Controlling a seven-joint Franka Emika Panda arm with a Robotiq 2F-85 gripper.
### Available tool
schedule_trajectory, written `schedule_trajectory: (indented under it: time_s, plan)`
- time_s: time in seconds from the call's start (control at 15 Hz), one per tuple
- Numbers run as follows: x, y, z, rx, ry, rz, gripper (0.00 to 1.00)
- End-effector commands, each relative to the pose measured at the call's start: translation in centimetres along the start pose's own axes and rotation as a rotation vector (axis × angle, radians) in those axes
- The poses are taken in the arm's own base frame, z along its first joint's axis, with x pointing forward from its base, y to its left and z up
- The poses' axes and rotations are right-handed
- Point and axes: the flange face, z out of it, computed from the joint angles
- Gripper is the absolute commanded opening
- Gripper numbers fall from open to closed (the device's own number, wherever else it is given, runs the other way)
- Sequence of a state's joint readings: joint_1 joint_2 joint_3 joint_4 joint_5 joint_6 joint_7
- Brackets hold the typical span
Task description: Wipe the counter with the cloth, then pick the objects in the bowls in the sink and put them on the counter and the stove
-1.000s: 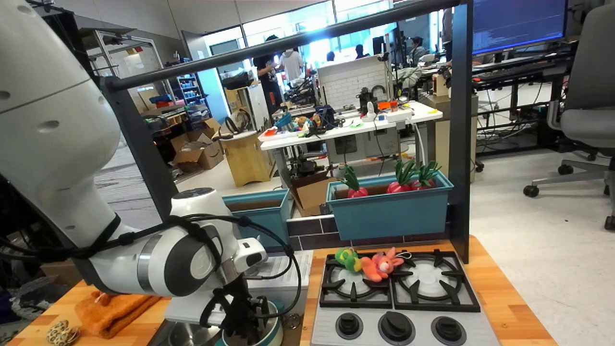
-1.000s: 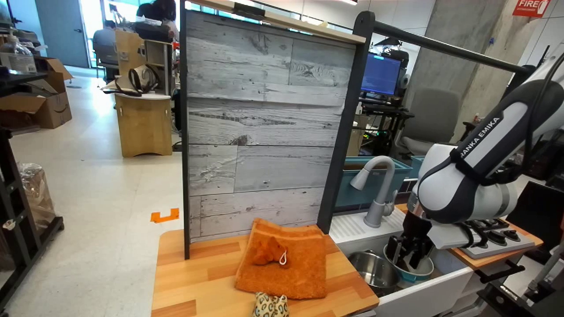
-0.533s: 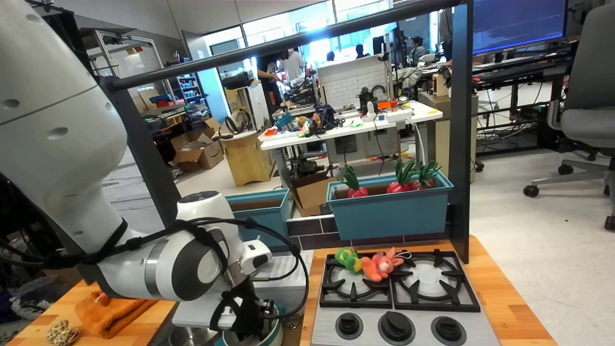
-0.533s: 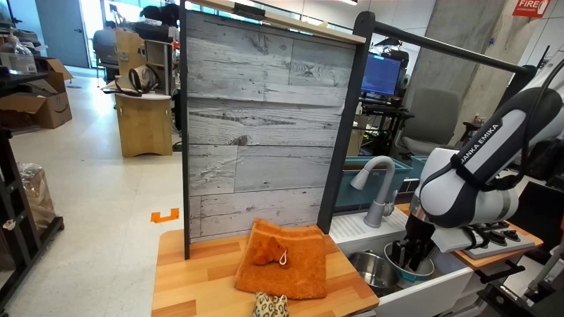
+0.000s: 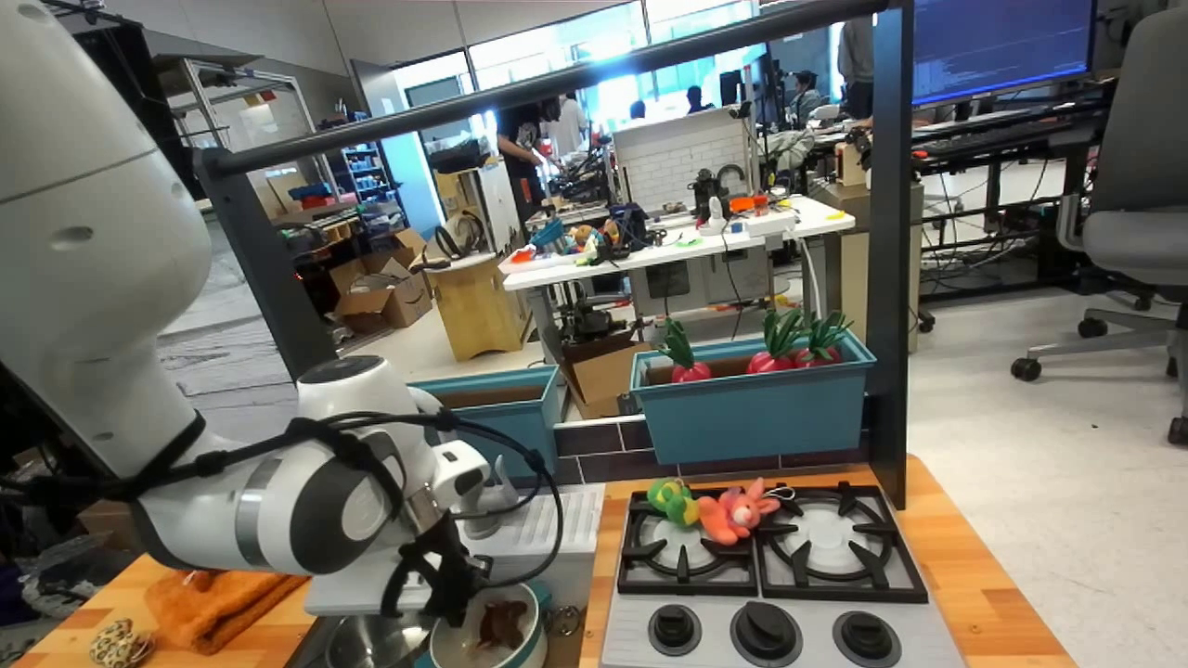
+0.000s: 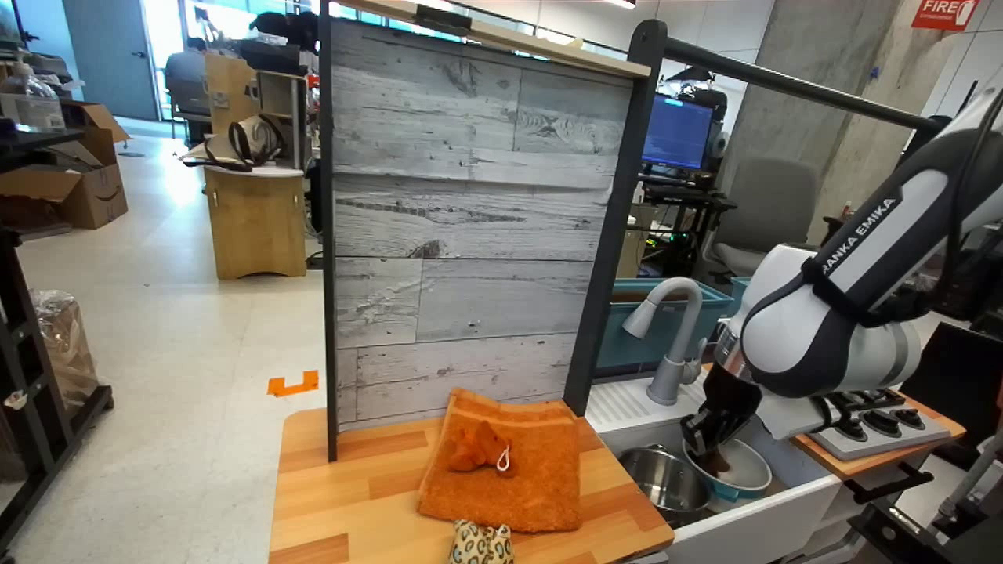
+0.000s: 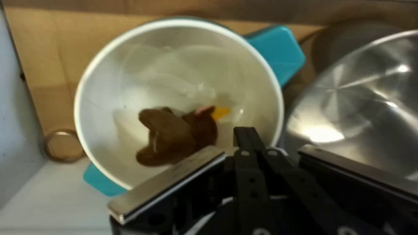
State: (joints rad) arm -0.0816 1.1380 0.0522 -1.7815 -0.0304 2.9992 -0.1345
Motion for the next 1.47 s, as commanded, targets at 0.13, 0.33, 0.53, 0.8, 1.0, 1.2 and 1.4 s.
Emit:
schedule_trajectory:
  time_s: [0.13,0.33,0.53,0.8,1.0,1.2,1.4]
  plan:
    - [-1.8,-3.1,-10.1,0.007,0.119,-0.110,0.00]
    - [-2.2,-3.2,-12.8,-0.016,0.132,-0.100,0.34]
    - [-2.4,-1.8,-13.5,-0.050,0.124,-0.074,0.55]
    - [-4.1,2.1,-11.7,-0.110,0.064,0.003,0.76]
    - [-5.5,4.5,-10.5,-0.130,0.025,0.065,0.90]
    - [-5.9,5.1,-9.2,-0.122,0.023,0.055,0.63]
    - [-4.8,5.3,-7.6,-0.118,0.024,0.053,0.45]
